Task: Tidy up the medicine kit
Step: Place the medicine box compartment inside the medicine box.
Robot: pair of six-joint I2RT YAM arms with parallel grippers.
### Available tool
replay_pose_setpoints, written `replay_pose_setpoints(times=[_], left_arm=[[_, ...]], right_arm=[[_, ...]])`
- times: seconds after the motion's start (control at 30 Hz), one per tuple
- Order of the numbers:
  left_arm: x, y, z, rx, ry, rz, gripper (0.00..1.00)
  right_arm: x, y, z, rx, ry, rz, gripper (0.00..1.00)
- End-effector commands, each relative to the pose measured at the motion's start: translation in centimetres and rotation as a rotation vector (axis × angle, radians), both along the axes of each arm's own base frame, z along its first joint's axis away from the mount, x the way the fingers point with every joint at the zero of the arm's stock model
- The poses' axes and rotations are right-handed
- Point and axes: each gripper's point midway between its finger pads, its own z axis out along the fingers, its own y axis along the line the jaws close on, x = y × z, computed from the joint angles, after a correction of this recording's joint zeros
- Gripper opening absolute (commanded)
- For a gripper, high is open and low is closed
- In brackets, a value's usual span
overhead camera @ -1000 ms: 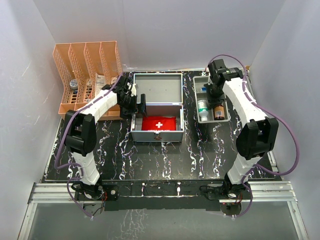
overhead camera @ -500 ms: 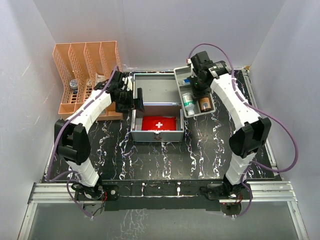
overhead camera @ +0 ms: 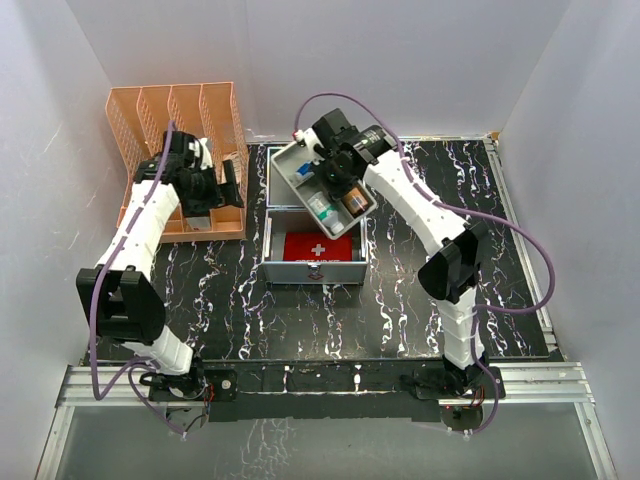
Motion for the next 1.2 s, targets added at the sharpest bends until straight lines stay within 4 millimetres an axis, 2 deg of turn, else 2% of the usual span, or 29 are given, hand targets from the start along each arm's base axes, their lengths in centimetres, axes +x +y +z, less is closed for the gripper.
replay_pose_setpoints(times=[0.0,0.13,0.37,0.53,0.87,1.17], left_arm=[[-2.1,2.5,1.9,0.022,-0.023,0.039,0.99],[-2.6,3.7,1.7,0.022,-0.020,0.072,0.99],[-3.0,3.8,1.8,0.006,-0.030,0.087,0.99],[-3.4,3.7,1.6,0.001,-0.022,0.080,0.99],[-3.0,3.5,1.6,-0.011,-0.030,0.069,0.99],[-3.7,3.2,1.0,-0.021,-0.003,0.060,0.99]], right_arm=[[1.0,3.4,5.0,0.069,-0.192,0.194,0.00],[-0.3,5.1,4.2,-0.001,-0.215,0.362,0.00],[-0.2,5.6,2.6,-0.100,-0.226,0.456,0.00],[-1.1,4.6,0.8,-0.213,-0.198,0.561,0.00],[-1.3,2.3,-2.2,-0.348,-0.134,0.579,0.00],[-1.2,1.6,-3.2,-0.401,-0.124,0.615,0.00]])
